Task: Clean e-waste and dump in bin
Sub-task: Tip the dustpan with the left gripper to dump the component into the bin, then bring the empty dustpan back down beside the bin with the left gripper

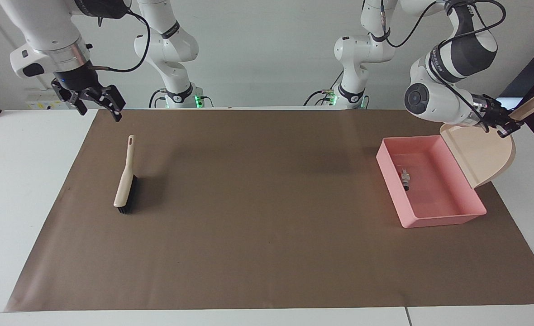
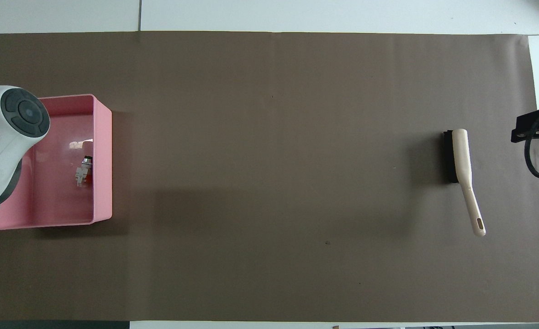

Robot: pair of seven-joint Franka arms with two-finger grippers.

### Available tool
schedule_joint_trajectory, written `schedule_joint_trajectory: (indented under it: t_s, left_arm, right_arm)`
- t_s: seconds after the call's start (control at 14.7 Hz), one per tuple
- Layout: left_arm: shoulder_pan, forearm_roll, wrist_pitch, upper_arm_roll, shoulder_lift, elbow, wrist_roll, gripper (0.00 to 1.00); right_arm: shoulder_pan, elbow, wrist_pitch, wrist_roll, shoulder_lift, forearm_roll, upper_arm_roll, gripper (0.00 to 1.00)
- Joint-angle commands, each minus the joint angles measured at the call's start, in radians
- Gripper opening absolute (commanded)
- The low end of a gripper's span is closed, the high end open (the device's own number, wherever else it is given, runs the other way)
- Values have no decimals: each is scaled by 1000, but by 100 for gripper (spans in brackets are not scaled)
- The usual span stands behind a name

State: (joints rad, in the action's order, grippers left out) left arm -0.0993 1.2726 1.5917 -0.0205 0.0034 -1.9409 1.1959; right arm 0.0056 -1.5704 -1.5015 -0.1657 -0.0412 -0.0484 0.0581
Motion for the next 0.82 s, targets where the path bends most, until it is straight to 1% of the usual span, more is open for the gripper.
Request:
schedule_joint_trajectory:
  t_s: [0.0, 0.07, 0.2, 0.34, 0.48, 0.75]
  left_arm:
    - [-23, 15, -12, -1, -34, -23, -16, 0]
    - [-20, 2, -6, -4, -42, -23, -7, 0]
    - [-11, -76, 8, -1, -57, -6, 22, 0]
    - [-10, -177, 23, 4, -77, 2, 63, 0]
    - [-10, -335, 42, 8, -91, -4, 74, 0]
    - [-13, -496, 91, 7, -89, -3, 74, 0]
  right_arm:
    - [28, 0, 15, 25, 0, -4, 23, 100]
    - [27, -2, 14, 25, -2, -4, 23, 100]
    - [22, -10, 18, 24, -5, 4, 23, 100]
    - [28, -4, 12, 29, -8, 1, 23, 100]
    - [25, -2, 9, 99, -8, 1, 23, 100]
    - [24, 9, 23, 113, -3, 1, 23, 100]
